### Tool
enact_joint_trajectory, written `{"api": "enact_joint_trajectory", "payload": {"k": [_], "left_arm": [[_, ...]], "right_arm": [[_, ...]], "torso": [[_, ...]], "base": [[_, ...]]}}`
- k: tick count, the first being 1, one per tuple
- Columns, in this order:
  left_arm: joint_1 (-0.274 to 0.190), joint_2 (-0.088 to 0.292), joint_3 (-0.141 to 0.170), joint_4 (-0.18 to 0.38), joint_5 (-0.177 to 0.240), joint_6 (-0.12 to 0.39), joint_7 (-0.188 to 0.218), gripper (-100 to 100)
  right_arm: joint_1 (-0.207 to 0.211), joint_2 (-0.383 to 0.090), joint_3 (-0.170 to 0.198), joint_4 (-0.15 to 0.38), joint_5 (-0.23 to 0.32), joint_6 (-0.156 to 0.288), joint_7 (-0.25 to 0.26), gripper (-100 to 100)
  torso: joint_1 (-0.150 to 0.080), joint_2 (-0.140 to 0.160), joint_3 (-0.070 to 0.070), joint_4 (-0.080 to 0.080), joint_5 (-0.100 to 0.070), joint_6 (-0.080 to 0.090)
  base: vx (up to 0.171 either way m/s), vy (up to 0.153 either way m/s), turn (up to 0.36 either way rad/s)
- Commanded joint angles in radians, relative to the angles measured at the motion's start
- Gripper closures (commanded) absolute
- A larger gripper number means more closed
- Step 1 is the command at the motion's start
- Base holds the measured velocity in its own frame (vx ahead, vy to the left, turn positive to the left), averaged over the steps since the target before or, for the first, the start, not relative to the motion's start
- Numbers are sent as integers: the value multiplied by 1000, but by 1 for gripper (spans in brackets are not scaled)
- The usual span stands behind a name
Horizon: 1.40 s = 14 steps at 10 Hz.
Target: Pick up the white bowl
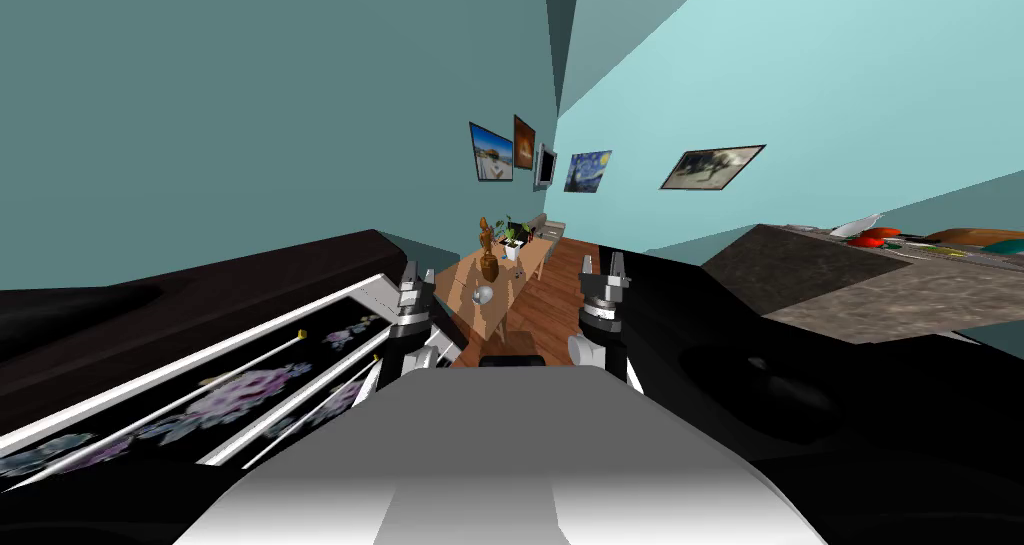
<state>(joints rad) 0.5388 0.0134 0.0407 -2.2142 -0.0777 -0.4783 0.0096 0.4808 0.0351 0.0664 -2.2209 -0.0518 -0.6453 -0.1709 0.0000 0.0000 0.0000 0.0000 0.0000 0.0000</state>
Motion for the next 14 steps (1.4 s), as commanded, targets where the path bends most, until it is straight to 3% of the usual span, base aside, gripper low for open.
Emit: {"api": "enact_joint_trajectory", "payload": {"k": [1,3,6,7,9,10,13,14], "left_arm": [[-32,35,-2,34,14,41,12,-100],[-66,59,-5,67,27,82,24,-100],[-130,94,-12,131,49,162,46,-100],[-130,94,-12,131,49,162,46,-100],[-177,115,-18,184,65,224,62,-100],[-177,115,-18,184,65,224,62,-100],[-254,139,-30,274,88,316,87,-100],[-254,139,-30,277,88,329,87,-100]], "right_arm": [[0,0,0,0,0,0,0,0],[0,0,0,0,0,0,0,0],[0,0,0,0,0,0,0,0],[0,0,0,0,0,0,0,0],[0,0,0,0,0,0,0,0],[0,0,0,0,0,0,0,0],[0,0,0,0,0,0,0,0],[0,0,0,0,0,0,0,0]], "torso": [[0,0,0,0,0,0],[1,10,6,2,0,0],[5,6,3,1,1,0],[4,5,3,1,1,0],[3,2,1,1,1,0],[3,2,1,1,1,0],[4,2,1,0,1,0],[5,2,1,0,1,0]], "base": [[-111,15,-60],[-173,26,-65],[-80,67,-78],[-47,36,-22],[-37,40,-74],[-37,36,-49],[-37,53,-108],[-21,55,-47]]}}
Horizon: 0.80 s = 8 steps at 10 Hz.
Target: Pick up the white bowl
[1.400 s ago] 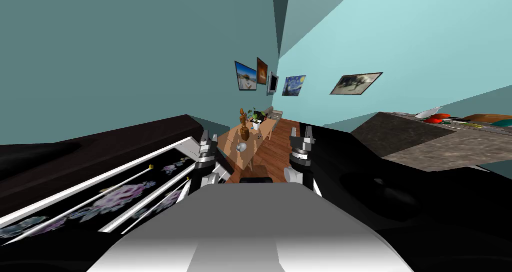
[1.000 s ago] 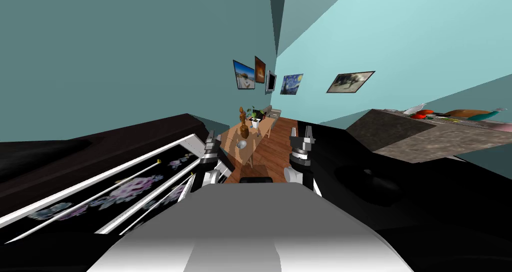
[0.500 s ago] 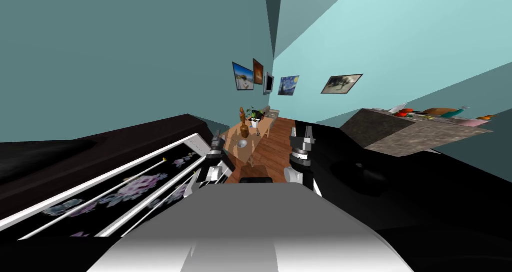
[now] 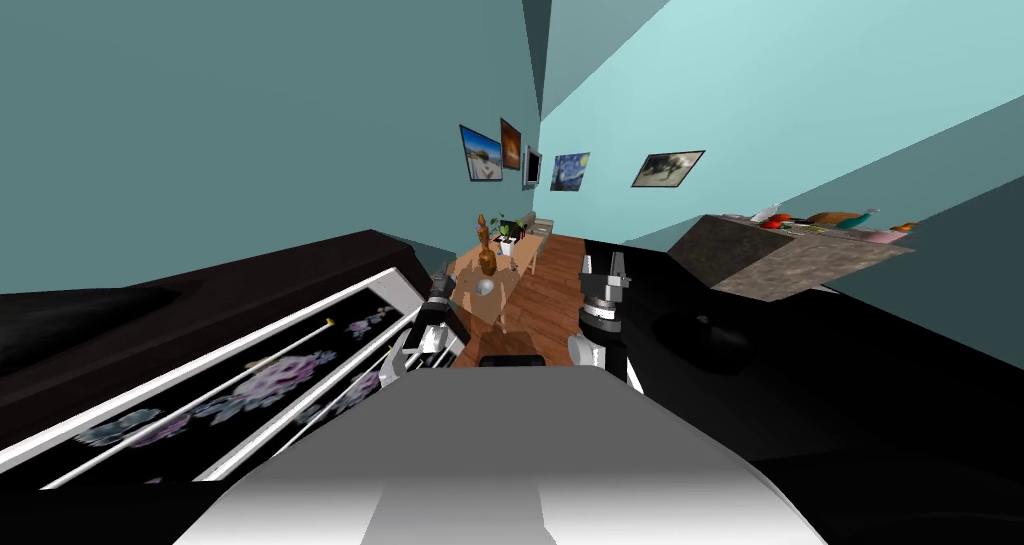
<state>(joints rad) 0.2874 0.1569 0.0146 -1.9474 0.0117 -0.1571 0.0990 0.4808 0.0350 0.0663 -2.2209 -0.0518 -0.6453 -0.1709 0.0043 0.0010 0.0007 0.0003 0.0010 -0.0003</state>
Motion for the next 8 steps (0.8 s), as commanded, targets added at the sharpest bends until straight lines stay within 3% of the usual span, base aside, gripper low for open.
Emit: {"api": "enact_joint_trajectory", "payload": {"k": [1,2,3,5,8], "left_arm": [[-30,1,-9,43,6,45,6,-100],[-59,6,-14,70,14,79,15,-100],[-59,6,-14,78,14,83,15,-100],[-116,13,-23,145,28,152,33,-100],[-146,16,-29,186,36,204,42,-100]], "right_arm": [[0,0,0,0,0,0,0,0],[0,0,0,0,0,0,0,0],[0,0,0,0,0,0,0,0],[0,0,0,0,0,0,0,0],[0,0,0,0,0,0,0,0]], "torso": [[0,0,0,0,0,0],[-1,0,0,0,0,0],[1,0,0,0,0,1],[-1,-1,0,0,0,0],[0,0,0,0,0,0]], "base": [[-19,47,-80],[-27,74,-171],[-21,57,-55],[-20,52,-107],[-24,51,-77]]}}
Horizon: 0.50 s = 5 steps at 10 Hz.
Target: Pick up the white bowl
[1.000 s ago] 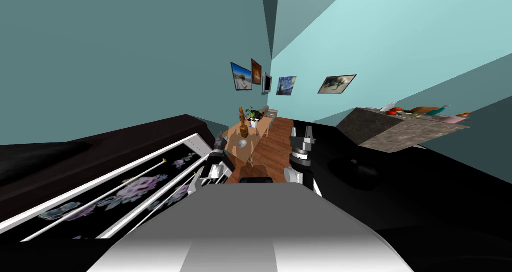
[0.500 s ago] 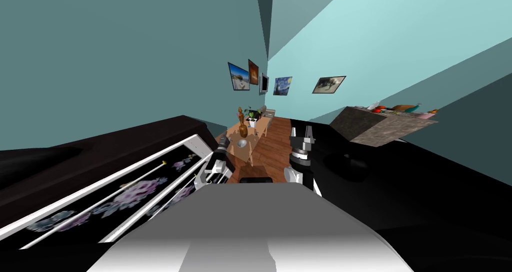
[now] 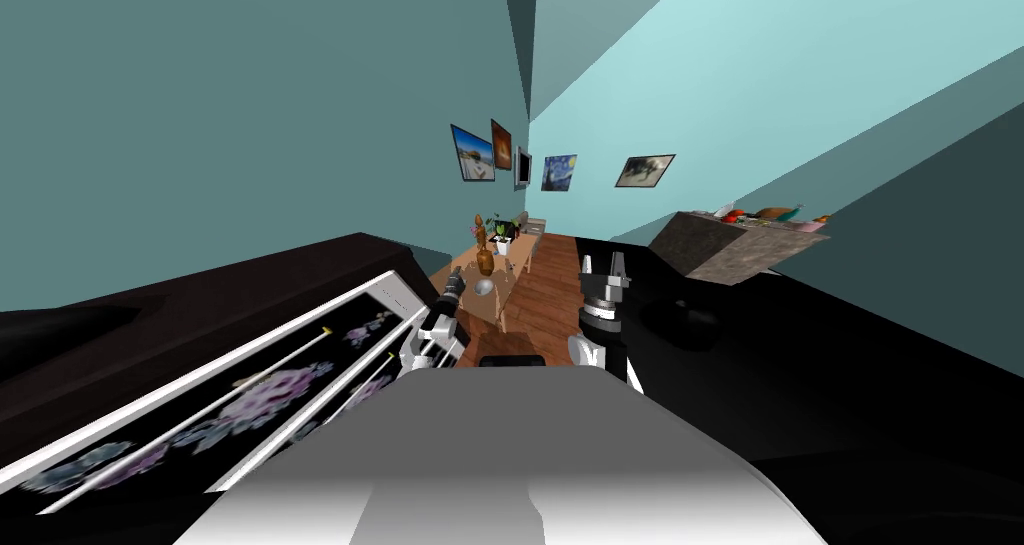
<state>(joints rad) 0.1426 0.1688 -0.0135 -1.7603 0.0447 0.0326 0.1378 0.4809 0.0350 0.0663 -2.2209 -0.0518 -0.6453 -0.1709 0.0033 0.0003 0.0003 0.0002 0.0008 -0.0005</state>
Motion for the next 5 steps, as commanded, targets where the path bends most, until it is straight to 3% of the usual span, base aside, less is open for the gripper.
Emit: {"api": "enact_joint_trajectory", "payload": {"k": [1,2,3,4,5], "left_arm": [[-31,7,-6,36,10,50,12,-100],[-31,7,-6,36,10,56,12,-100],[-60,9,-11,70,18,98,21,-100],[-60,9,-11,74,18,98,21,-100],[-89,13,-17,105,25,141,30,-100]], "right_arm": [[0,0,0,0,0,0,0,0],[0,0,0,0,0,0,0,0],[0,0,0,0,0,0,0,0],[0,0,0,0,0,0,0,0],[0,0,0,0,0,0,0,0]], "torso": [[0,0,0,0,0,0],[0,-1,0,0,0,0],[0,-1,-1,0,0,0],[0,-1,0,0,0,0],[0,-1,0,0,0,0]], "base": [[-3,45,-102],[-1,39,-55],[-15,49,-100],[-15,45,-65],[-8,47,-102]]}}
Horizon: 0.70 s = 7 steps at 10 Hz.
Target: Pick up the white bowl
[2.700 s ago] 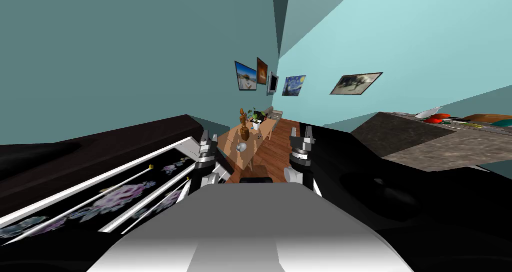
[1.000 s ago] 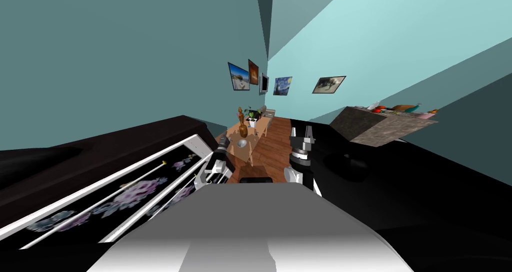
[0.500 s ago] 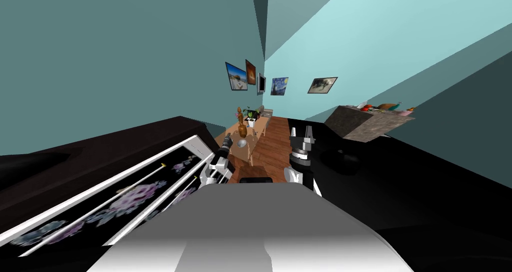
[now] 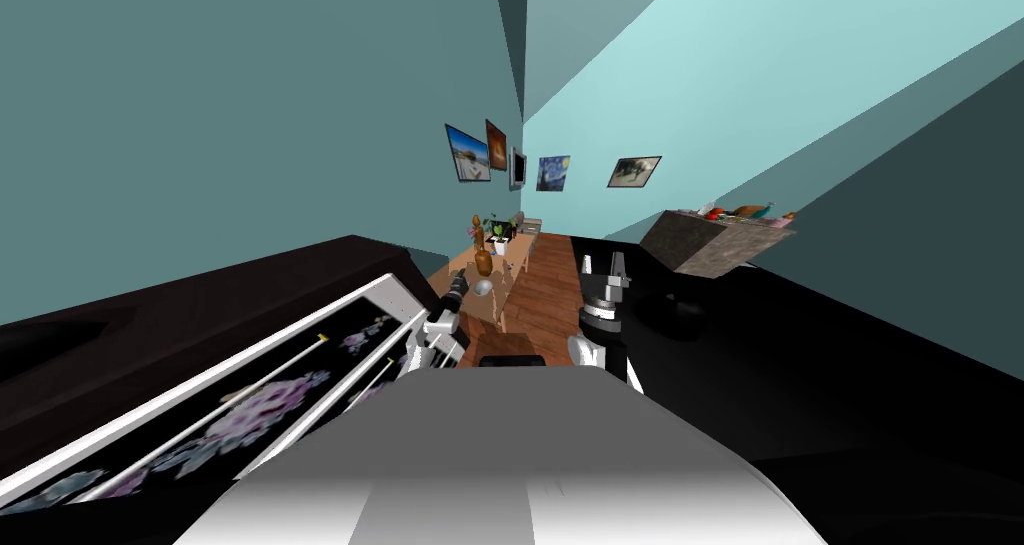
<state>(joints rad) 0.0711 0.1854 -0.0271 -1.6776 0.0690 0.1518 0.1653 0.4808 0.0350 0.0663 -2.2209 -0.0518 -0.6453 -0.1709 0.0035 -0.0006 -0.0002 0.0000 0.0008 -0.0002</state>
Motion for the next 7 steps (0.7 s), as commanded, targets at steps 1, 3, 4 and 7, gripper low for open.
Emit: {"api": "enact_joint_trajectory", "payload": {"k": [1,3,4,7], "left_arm": [[-18,-4,-3,29,0,21,3,-100],[-46,-1,-8,67,8,64,12,-100],[-75,2,-14,105,15,103,21,-100],[-130,8,-25,173,28,186,38,-100]], "right_arm": [[0,0,0,0,0,0,0,0],[0,0,0,0,0,0,0,0],[0,0,0,0,0,0,0,0],[0,0,0,0,0,0,0,0]], "torso": [[0,0,0,0,0,0],[0,0,0,0,0,0],[-1,0,0,0,0,-1],[1,-1,0,0,0,-1]], "base": [[-6,43,-65],[-6,42,-78],[-15,50,-95],[0,72,-120]]}}
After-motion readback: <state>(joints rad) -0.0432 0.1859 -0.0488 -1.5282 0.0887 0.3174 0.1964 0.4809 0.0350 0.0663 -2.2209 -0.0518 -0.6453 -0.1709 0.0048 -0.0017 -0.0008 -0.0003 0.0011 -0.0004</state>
